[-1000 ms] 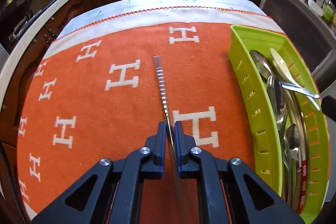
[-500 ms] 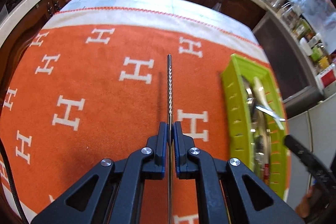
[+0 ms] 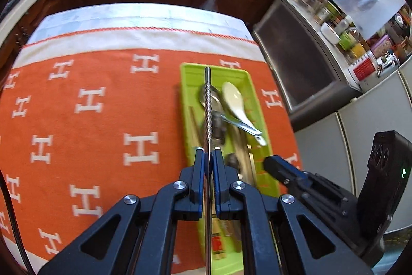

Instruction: Organize utensils

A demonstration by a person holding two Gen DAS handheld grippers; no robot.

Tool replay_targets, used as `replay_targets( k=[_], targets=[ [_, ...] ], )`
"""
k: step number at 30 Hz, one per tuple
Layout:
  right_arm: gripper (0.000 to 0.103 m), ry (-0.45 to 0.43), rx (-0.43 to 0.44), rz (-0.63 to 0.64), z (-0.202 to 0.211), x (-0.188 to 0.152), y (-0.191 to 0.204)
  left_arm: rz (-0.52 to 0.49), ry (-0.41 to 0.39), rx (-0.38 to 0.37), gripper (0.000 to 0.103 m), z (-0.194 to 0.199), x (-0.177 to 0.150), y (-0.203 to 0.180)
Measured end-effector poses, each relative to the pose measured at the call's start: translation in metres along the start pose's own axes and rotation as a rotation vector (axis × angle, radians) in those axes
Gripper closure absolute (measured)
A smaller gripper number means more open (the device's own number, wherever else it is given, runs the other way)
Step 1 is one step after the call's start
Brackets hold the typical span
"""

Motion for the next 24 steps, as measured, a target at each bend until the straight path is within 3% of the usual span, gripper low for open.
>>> replay_targets(
  k=[3,6,11,14,20,24],
  targets=[
    [0.095,-0.003,-0.006,0.005,0.002,0.000,0.000,-0.016,0.035,-0.006,0.097,-0.014,0.000,-0.012],
    [0.095,-0.005,-0.009,0.004,0.004,0.000,-0.002,-0.033,0.053,0.003,0.080,-0.020,-0.003,-0.015],
    [0.095,-0.003,-0.011,0.019,0.005,0.000,0.002,-0.036,0.033,0.032,0.072,-0.015,-0.004,-0.005],
    [0.095,0.002,-0.006,0.028,0.005,0.000,0.006,-0.033,0.003,0.058,0.058,-0.004,-0.004,0.006],
    [0.095,0.006,0.004,0.052,0.010,0.000,0.022,-0.071,-0.082,0.139,0.041,0.028,-0.003,0.028],
    [0.095,0.025,-0.027,0.071,0.013,-0.003,0.033,-0.111,-0.151,0.204,0.024,0.053,-0.007,0.037]
  ],
)
Point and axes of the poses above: each gripper's, at about its wrist camera, not at the fingertips, and z roughly against the way its jaws point, y to its left, x to its top, the point moved 3 cm from there along -z, roughly the way its jaws point, and after that the axes turned 6 degrees about -y, right-handed, at the moved point
